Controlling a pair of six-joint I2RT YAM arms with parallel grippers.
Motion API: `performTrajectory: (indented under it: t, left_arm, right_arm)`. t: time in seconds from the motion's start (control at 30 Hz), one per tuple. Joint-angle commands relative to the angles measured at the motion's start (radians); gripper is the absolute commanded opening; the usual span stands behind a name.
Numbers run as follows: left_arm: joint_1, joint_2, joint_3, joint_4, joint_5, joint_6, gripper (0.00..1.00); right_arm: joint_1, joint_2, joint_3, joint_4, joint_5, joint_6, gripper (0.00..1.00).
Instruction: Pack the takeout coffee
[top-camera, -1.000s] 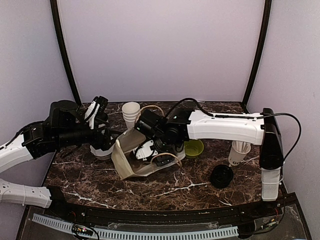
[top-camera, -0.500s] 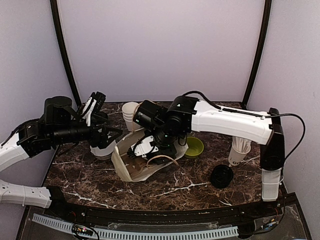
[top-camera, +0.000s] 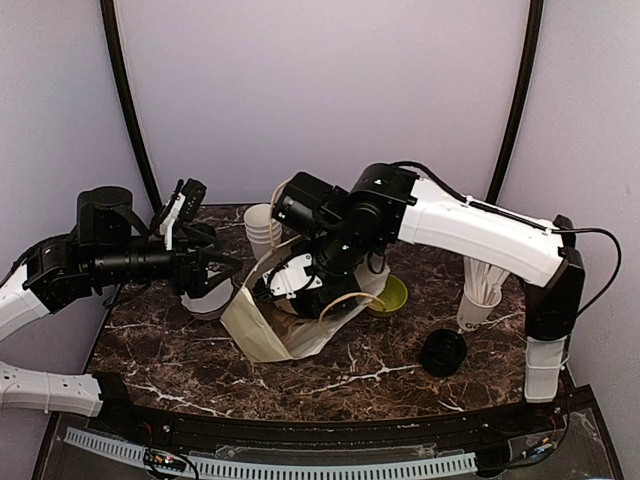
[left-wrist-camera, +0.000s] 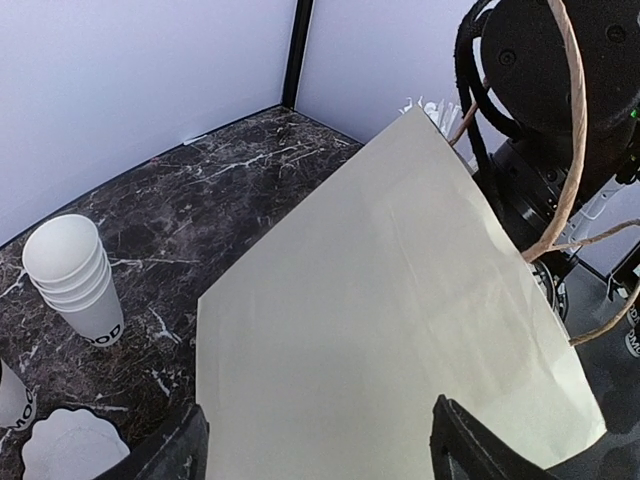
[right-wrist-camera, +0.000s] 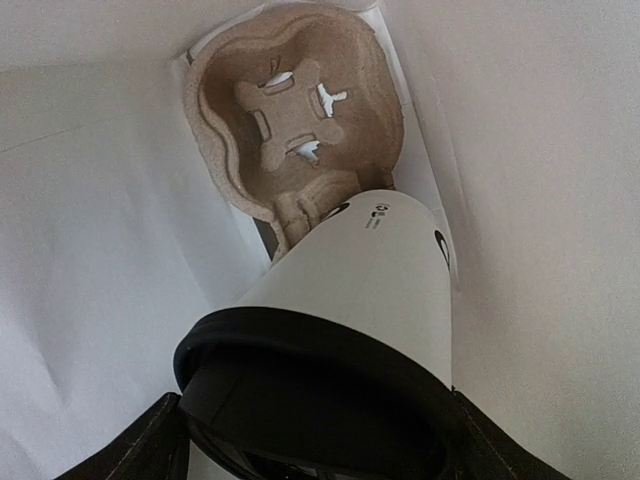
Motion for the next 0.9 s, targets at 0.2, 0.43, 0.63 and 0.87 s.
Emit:
performTrajectory:
  t: [0.2,0.43,0.63,0.87]
  left_arm:
    - [0.0,0.0,0.014,0.037,0.186,-0.073,0.79]
    - [-0.001,0.012,0.024,0.108,0.156,-0.147,0.78]
    - [-0.009,0.097,0.043,0.202,0.126,-0.209,0.76]
    - [-0.013,0.152,0.044,0.221,0.142,-0.206,0.76]
  right_arm:
    - [-0.074,-0.015,0.021,0.011,-0.082,0.08,0.46]
    - [-0.087,0.009,-0.017,0.033,-0.037,0.101,0.46]
    - [-0.087,0.036,-0.032,0.038,-0.014,0.105,0.46]
    - [-0.09,0.036,-0.045,0.039,-0.01,0.108,0.46]
